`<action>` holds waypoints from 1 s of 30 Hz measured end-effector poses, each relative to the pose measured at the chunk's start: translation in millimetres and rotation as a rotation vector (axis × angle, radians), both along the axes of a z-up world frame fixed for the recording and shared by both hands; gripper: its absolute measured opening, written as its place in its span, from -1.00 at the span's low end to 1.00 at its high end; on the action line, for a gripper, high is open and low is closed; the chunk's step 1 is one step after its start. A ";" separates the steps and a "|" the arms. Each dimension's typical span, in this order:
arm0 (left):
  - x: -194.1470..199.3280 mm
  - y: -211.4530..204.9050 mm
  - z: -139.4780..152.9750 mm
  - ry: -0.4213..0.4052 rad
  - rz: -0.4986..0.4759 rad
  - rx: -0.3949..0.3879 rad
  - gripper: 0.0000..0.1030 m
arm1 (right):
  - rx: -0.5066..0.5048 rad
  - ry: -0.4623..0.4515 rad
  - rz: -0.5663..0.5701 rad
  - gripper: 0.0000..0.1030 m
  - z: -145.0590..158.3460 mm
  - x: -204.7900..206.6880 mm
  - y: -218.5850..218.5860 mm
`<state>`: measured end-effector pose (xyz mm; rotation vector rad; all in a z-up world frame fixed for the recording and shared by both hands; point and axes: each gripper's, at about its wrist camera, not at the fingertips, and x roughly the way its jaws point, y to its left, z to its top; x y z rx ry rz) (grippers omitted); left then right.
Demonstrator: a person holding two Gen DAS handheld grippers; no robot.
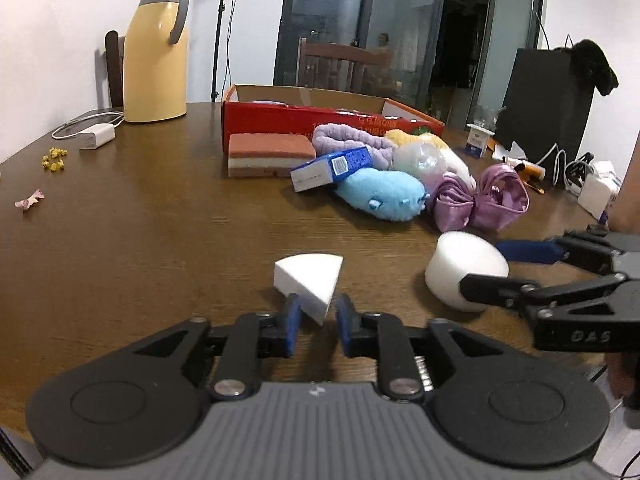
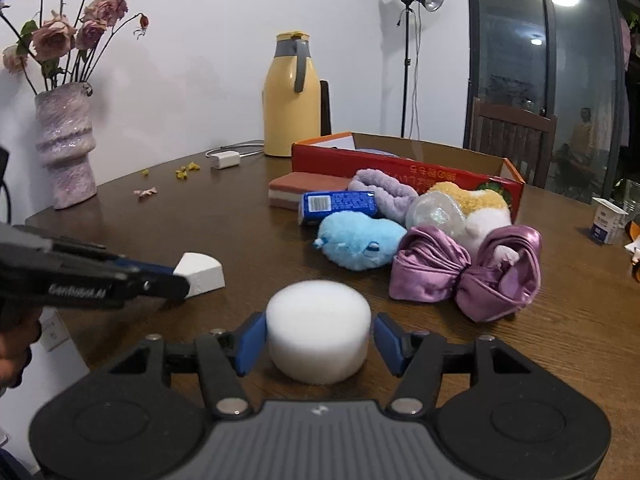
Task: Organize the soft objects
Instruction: 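Grasp the white foam wedge with the left tool while the right tool grasps the foam cylinder, then drop the foam wedge and foam cylinder into the box with both tools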
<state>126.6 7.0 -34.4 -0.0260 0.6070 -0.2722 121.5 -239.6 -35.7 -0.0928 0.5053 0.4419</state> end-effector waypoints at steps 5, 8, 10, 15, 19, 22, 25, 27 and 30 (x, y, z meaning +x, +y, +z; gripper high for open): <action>11.5 -2.9 1.9 -0.006 -0.010 -0.016 0.13 | 0.014 -0.005 -0.003 0.33 6.7 -1.2 -2.6; 23.8 -7.6 -1.8 0.013 0.014 0.006 0.09 | 0.007 0.014 -0.002 0.28 4.2 5.6 4.0; 27.8 -9.4 -2.2 0.004 0.009 0.025 -0.34 | 0.001 0.017 -0.006 0.24 1.6 9.8 8.4; 31.2 -2.8 2.8 -0.002 0.001 -0.013 -0.45 | 0.034 0.024 -0.007 0.03 1.8 16.8 4.3; 50.4 2.7 37.0 -0.082 -0.028 -0.078 -0.45 | 0.088 -0.048 -0.022 0.02 31.2 25.5 -12.9; 93.8 -2.5 75.6 -0.152 -0.084 -0.101 -0.44 | 0.106 -0.109 -0.026 0.03 66.0 60.5 -32.8; 164.1 -16.2 110.3 -0.162 -0.148 -0.130 -0.42 | 0.066 -0.126 -0.045 0.03 95.0 129.5 -47.2; 229.1 -32.5 125.4 -0.121 -0.147 -0.140 -0.35 | 0.065 -0.098 -0.068 0.03 106.8 190.0 -54.3; 326.1 -61.1 124.8 -0.058 -0.089 -0.081 -0.35 | -0.029 -0.067 -0.131 0.05 110.4 283.3 -50.3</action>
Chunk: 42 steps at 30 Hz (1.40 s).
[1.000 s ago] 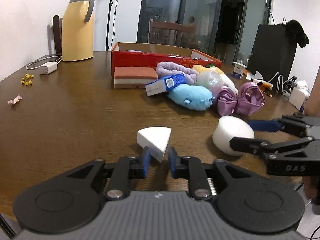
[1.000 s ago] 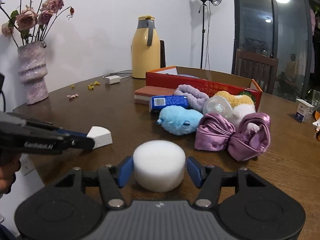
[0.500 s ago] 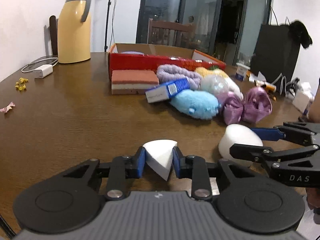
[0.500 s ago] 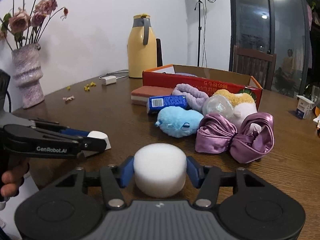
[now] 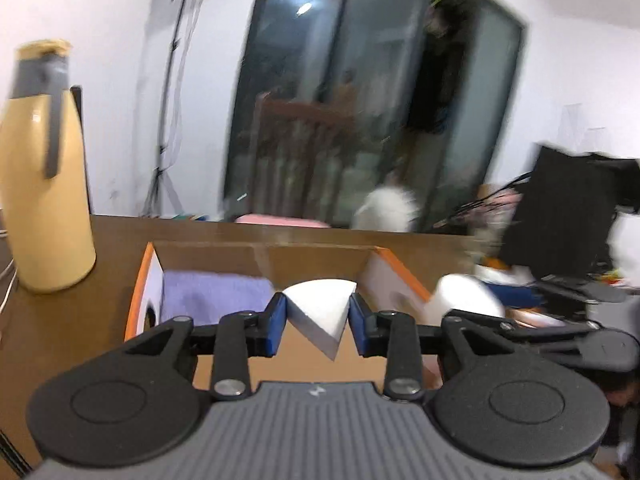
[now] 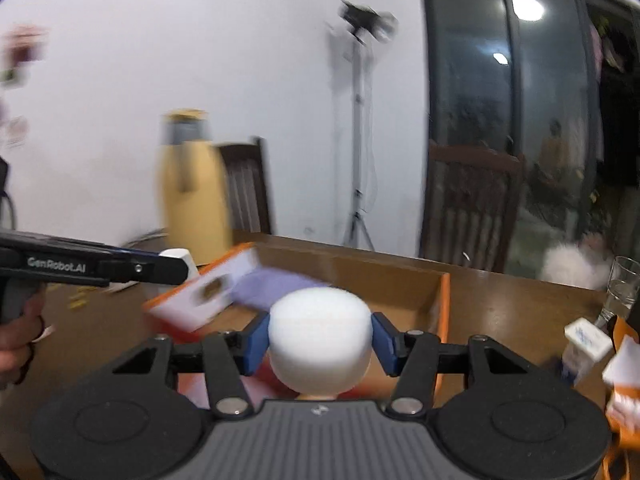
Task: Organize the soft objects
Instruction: 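Drop the foam wedge and foam cylinder into the box with both tools, then reach the left tool to the pink satin scrunchies and grasp them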
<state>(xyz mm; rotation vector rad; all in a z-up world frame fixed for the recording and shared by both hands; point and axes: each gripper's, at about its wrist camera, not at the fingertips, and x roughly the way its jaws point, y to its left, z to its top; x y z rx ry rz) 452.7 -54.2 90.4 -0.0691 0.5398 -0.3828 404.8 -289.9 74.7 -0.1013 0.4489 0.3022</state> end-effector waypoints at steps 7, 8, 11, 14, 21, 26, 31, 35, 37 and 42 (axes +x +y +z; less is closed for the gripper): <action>134.8 -45.6 -48.9 0.144 0.035 0.063 -0.34 | -0.176 0.148 -0.065 0.11 -39.4 155.9 18.5; 145.1 -48.9 -57.0 0.168 0.038 0.062 -0.32 | -0.184 0.163 -0.069 0.19 -44.5 168.6 19.7; 163.2 -54.0 -77.7 0.235 0.035 0.051 -0.05 | -0.182 0.199 -0.094 0.56 -55.4 189.5 17.6; 167.8 -46.0 -78.7 0.269 0.034 -0.008 0.05 | -0.189 0.183 -0.104 0.61 -52.8 192.0 13.4; 125.8 -23.3 -32.2 0.174 0.052 0.018 0.18 | -0.175 0.120 -0.111 0.61 -16.5 150.6 3.6; 48.8 1.0 11.2 0.046 0.051 0.049 0.33 | -0.147 0.042 -0.130 0.66 30.3 78.6 -16.6; -57.3 19.9 39.1 -0.139 0.032 0.068 0.46 | -0.056 -0.042 -0.133 0.78 58.7 -19.3 -33.9; -145.3 24.5 37.3 -0.294 0.079 0.115 0.64 | 0.012 -0.097 -0.122 0.84 57.7 -98.3 -39.9; -188.2 27.8 31.4 -0.351 0.105 0.125 0.71 | 0.049 -0.116 -0.114 0.87 50.4 -134.3 -41.1; -271.7 38.4 5.2 -0.396 0.179 0.080 0.90 | 0.088 -0.167 -0.113 0.87 25.4 -217.1 -36.7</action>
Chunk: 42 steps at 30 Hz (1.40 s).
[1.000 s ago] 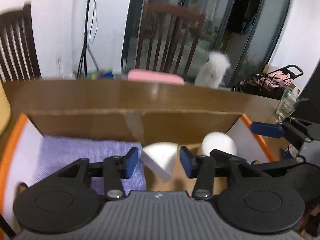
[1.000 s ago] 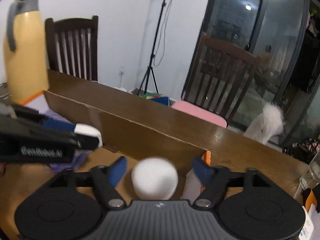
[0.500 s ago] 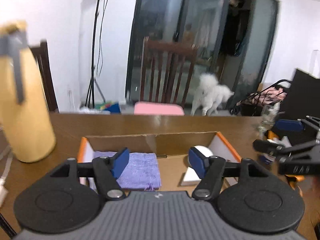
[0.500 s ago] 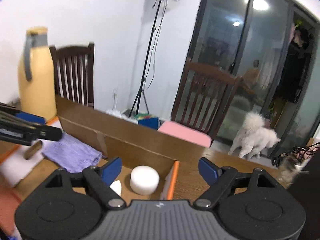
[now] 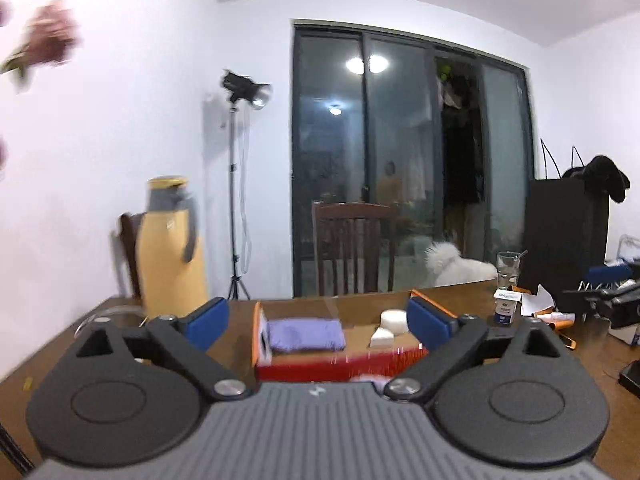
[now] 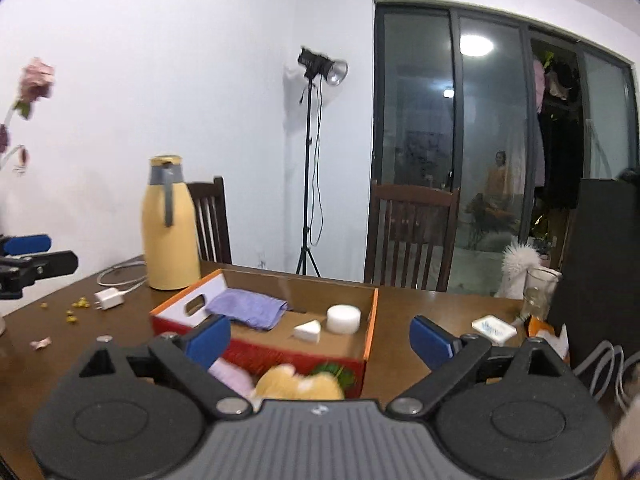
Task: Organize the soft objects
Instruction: 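Reach the left tool to the pink satin scrunchies and grasp them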
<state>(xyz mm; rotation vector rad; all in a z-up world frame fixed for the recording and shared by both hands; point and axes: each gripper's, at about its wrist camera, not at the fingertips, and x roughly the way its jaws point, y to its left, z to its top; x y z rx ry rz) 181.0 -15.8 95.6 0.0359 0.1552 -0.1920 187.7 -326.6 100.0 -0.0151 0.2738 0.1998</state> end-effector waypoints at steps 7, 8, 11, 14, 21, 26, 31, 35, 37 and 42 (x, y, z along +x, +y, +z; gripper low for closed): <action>-92.4 30.0 -38.3 0.014 0.072 -0.017 0.95 | 0.003 -0.033 0.021 0.95 -40.9 -85.0 13.8; -102.1 31.0 -43.2 0.013 0.080 -0.014 0.96 | -0.001 -0.045 0.024 0.97 -46.5 -95.0 16.7; -128.1 36.1 -58.4 0.017 0.099 -0.038 0.99 | 0.010 -0.049 0.028 0.99 -66.6 -120.1 25.1; -135.7 30.6 -65.9 0.035 0.045 -0.039 1.00 | 0.014 -0.041 0.035 0.99 -86.3 -141.6 34.3; -126.8 20.2 -72.9 0.063 0.025 -0.028 1.00 | 0.009 -0.015 0.034 0.96 -95.4 -141.2 42.5; -107.9 11.7 -81.5 0.111 -0.011 -0.029 1.00 | 0.036 0.036 0.014 0.82 -101.4 -120.7 33.6; -57.7 -21.6 -89.4 0.194 -0.108 -0.102 0.89 | 0.048 0.084 -0.013 0.60 -100.4 -78.4 19.3; -12.9 -66.0 -91.9 0.220 -0.200 -0.057 0.47 | 0.101 0.109 -0.025 0.12 -95.9 -36.8 0.7; 13.5 -87.3 -97.3 0.280 -0.240 -0.052 0.27 | 0.123 0.134 -0.041 -0.05 -99.2 -14.7 -8.1; 51.9 -125.3 -117.0 0.356 -0.319 -0.012 -0.12 | 0.202 0.256 -0.034 -0.27 -120.0 31.0 -26.0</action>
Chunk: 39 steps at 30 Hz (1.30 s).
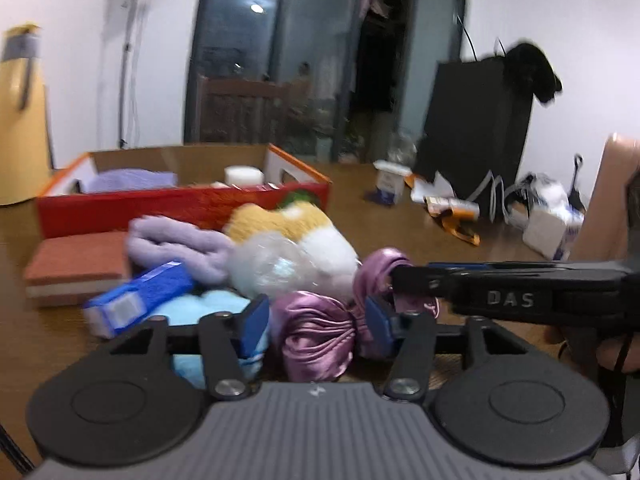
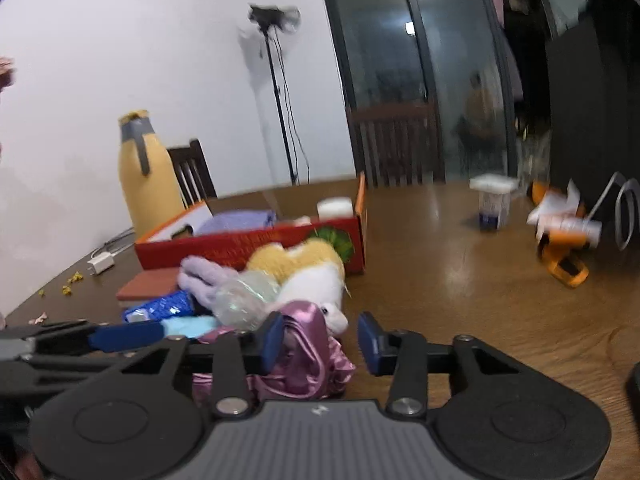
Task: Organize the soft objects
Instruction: 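Reach the left tool to the pink satin scrunchies and grasp them, then carry the pink scrunchies with the left tool into the box and release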
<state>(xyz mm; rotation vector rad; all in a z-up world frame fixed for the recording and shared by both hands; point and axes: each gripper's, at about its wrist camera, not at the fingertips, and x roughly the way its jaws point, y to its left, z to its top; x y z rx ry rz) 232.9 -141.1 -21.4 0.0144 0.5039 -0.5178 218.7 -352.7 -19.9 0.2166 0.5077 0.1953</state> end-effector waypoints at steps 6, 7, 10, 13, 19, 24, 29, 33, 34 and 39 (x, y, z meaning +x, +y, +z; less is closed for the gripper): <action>9.4 -2.3 -13.6 0.072 -0.005 0.010 -0.22 | 0.095 0.079 0.034 -0.41 -23.0 14.2 -9.1; 8.3 -1.4 -13.7 0.076 -0.005 0.008 -0.26 | 0.125 0.088 0.036 -0.41 -24.8 14.4 -12.2; -0.6 0.1 -10.5 0.071 -0.009 0.010 -0.49 | 0.143 0.093 0.060 -0.64 -26.0 11.0 -12.5; -18.7 7.2 1.6 0.087 -0.010 -0.006 -0.55 | 0.116 0.083 0.097 -0.76 -17.0 -4.8 -3.5; -75.5 45.4 12.7 0.076 0.015 -0.029 -0.56 | 0.124 0.076 0.207 -0.59 -6.5 -59.4 17.9; -109.7 62.3 3.4 0.040 0.030 0.003 -0.56 | 0.028 0.036 0.320 -0.36 20.2 -107.0 35.0; -121.7 67.2 -9.9 0.011 0.023 0.004 -0.56 | 0.058 -0.061 0.328 -0.10 46.0 -117.9 37.8; -126.9 72.2 -12.3 0.015 0.031 -0.033 -0.56 | -0.063 0.021 0.254 -0.13 15.2 -92.6 59.3; -128.1 73.7 -13.2 0.016 0.033 -0.036 -0.54 | -0.035 0.037 0.262 -0.20 6.5 -90.2 58.4; -125.6 84.5 -17.3 0.075 0.065 -0.091 -0.17 | 0.097 0.071 0.241 -0.27 -13.8 -91.5 42.6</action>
